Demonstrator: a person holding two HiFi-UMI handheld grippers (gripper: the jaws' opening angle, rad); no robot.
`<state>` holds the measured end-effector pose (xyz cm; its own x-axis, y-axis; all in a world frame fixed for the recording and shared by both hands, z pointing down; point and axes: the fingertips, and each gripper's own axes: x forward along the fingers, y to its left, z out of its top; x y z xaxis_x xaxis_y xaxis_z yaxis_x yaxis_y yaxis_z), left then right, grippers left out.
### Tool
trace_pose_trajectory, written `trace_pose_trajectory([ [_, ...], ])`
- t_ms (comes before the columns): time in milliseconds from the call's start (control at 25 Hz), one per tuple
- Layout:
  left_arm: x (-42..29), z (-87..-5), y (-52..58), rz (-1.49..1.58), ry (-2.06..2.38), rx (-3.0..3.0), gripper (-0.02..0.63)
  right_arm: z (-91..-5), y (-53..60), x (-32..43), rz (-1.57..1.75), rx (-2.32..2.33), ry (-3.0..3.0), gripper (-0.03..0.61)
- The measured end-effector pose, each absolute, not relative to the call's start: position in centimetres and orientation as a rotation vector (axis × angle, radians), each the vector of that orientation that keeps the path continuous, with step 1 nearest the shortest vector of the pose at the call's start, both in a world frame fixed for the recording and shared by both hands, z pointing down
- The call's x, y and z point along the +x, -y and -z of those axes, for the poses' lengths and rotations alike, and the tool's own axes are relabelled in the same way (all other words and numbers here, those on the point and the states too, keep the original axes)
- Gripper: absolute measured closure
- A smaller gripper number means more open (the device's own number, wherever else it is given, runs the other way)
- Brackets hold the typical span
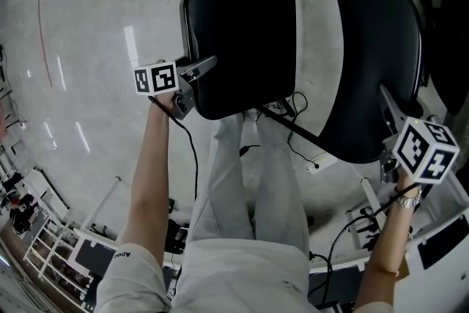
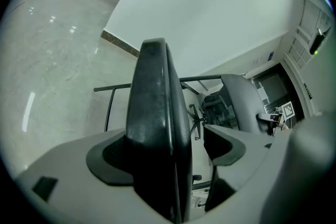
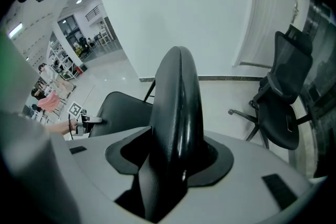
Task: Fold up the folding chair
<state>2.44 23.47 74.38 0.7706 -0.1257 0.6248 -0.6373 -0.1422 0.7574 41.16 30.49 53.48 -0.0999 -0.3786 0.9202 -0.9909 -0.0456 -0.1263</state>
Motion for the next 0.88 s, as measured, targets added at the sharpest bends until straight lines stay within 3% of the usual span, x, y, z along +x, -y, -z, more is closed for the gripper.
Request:
trace_pose_trajectory([
  [240,7.0,-71.5,-24.2,-0.582,0.625,1.710,0.190,-52.3,-30.8,43.8,-1.208,1.477,1.606,0.373],
  [880,20.0,-63.5,-26.2,-0.411,0.567,1.828,0.192,-48.5,-31.5,47.4,-1.256,1.463,1.669,0.373],
])
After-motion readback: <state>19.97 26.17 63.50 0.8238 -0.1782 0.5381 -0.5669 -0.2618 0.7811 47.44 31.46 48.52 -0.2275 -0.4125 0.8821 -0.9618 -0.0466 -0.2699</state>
